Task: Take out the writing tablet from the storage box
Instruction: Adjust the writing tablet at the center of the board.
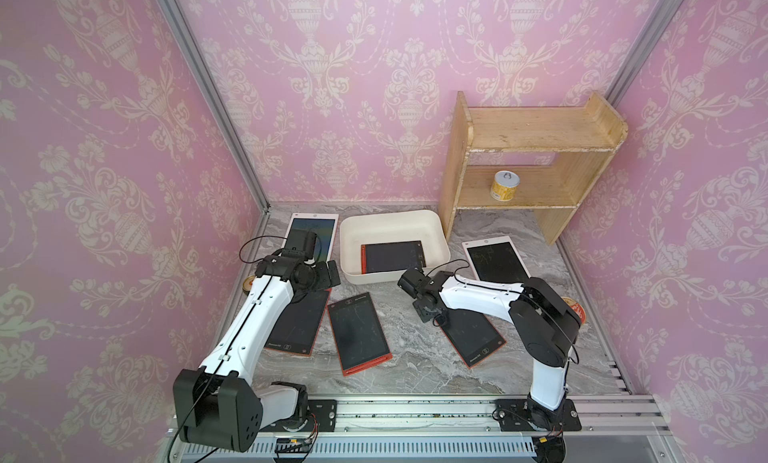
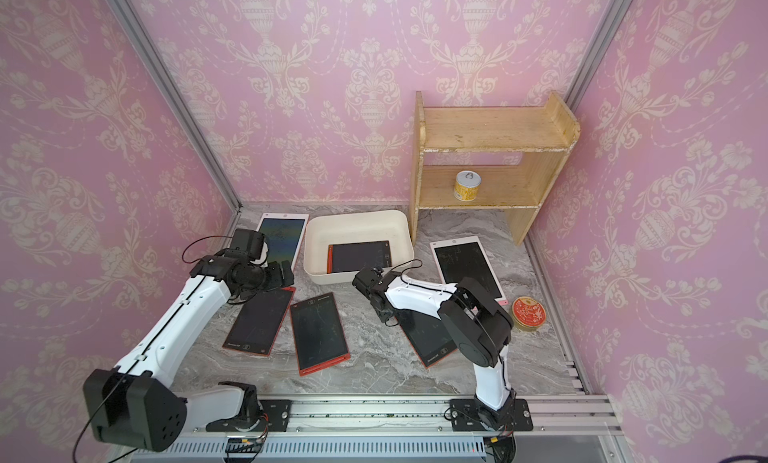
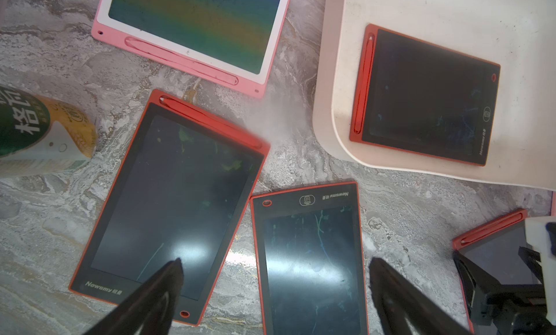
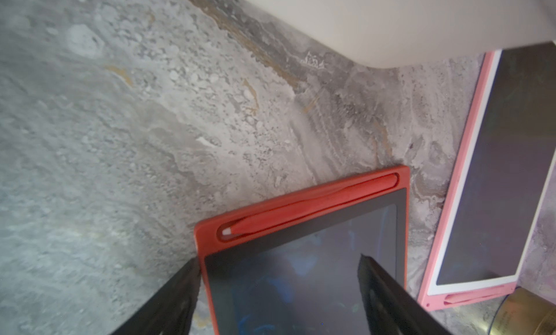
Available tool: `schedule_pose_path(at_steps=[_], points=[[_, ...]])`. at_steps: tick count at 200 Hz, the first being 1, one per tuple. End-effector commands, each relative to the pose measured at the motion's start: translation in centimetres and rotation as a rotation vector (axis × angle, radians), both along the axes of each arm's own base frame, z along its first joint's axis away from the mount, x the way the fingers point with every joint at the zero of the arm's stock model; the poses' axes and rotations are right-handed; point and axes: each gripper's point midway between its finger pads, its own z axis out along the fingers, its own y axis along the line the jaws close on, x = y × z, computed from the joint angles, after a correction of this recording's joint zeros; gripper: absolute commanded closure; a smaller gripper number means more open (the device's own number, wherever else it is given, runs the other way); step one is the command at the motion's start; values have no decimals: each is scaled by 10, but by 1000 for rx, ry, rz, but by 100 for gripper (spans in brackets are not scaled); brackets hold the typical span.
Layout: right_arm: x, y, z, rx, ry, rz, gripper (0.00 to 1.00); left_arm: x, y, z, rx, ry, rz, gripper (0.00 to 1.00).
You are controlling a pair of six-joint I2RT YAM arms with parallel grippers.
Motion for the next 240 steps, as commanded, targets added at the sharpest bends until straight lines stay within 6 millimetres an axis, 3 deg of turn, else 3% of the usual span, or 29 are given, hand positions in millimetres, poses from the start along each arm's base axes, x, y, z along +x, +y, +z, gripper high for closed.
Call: schedule_pose_path(at_steps=[1, 56, 80, 122, 150, 168, 192, 212, 240], points=[[-10, -30, -19, -72, 67, -34, 16, 3, -1, 1, -25, 0, 21, 1], [4, -45, -13, -52, 48, -90, 16, 6, -1, 2, -25, -1, 21, 1], [8, -45, 1, -23, 23, -105, 16, 8, -1, 3, -24, -4, 19, 1], [2, -30, 65, 135, 3, -132, 15, 21, 3, 6, 23, -12, -8, 1], [4, -6, 117, 314, -22, -118, 12, 36, 1, 9, 38, -17, -33, 1], [16, 14, 144, 420, -21, -110, 9, 48, -1, 10, 41, -29, -43, 1], [46, 38, 161, 511, -22, -112, 8, 62, -3, 9, 43, -37, -52, 1], [76, 56, 159, 578, -9, -140, 5, 75, -4, 0, 46, -38, -58, 1], [111, 74, 139, 595, 8, -173, 4, 90, -4, -17, 61, -34, -61, 3]])
